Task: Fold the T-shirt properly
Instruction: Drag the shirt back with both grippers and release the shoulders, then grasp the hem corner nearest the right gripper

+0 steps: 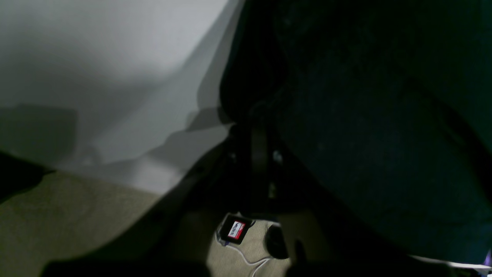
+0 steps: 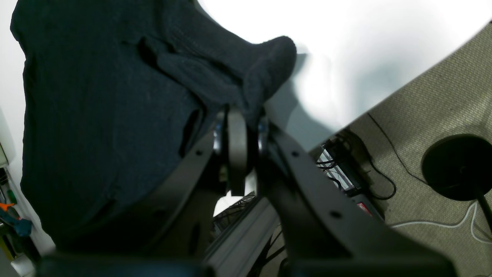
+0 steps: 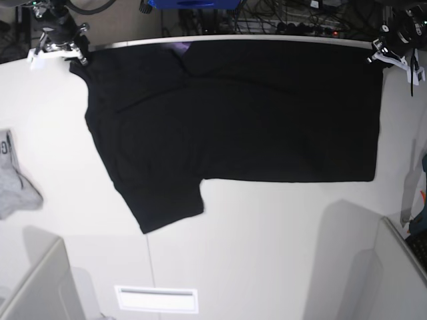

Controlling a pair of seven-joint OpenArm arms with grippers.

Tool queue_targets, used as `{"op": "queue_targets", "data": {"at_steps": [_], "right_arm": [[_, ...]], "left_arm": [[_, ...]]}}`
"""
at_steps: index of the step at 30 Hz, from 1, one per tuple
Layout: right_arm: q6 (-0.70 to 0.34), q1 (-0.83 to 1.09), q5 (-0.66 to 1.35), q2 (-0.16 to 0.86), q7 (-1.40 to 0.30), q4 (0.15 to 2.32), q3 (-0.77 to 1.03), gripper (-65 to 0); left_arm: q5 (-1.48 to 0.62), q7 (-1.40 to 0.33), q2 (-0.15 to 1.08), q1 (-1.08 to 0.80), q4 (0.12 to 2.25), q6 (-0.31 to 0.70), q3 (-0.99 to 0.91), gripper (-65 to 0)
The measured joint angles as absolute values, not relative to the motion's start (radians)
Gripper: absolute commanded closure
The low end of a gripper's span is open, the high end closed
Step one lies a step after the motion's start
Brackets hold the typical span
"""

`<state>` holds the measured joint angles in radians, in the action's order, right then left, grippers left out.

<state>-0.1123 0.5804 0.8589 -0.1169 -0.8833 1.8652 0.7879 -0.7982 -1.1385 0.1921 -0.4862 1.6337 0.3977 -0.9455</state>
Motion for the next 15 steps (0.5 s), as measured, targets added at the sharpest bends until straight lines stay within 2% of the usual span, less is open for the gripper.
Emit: {"op": "queue_targets", "data": {"at_steps": [1, 3, 5, 8, 10, 15], "right_arm": [[-0.112, 0.580, 0.859, -0.117, -0.883, 1.865, 0.788, -14.7], [-0.112, 0.580, 0.859, -0.117, -0.877, 1.865, 0.788, -24.2], [-0.112, 0.580, 0.856, -0.117, -0.876, 1.865, 0.788, -26.9], [-0.112, 0.580, 0.856, -0.117, -0.867, 1.865, 0.788, -27.6], [-0.112, 0.580, 0.856, -0.117, -0.867, 1.866, 0.793, -27.8], [-0.107, 0.529, 0.841, -0.115, -0.884, 1.896, 0.808, -27.8]], "left_arm": [[-0.797, -1.141, 0.192, -0.488, 1.634, 0.397, -0.949, -3.9], [-0.791, -1.141, 0.194, -0.494, 1.634, 0.397, -0.949, -17.6], [-0.788, -1.135, 0.195, -0.494, 1.634, 0.396, -0.951, -30.4], [-0.791, -1.135, 0.194, -0.494, 1.634, 0.397, -0.958, -42.0], [-0.791, -1.136, 0.191, -0.487, 1.634, 0.397, -0.993, -44.4], [-0.788, -1.142, 0.190, -0.471, 1.710, 0.396, -1.081, -44.3]]}}
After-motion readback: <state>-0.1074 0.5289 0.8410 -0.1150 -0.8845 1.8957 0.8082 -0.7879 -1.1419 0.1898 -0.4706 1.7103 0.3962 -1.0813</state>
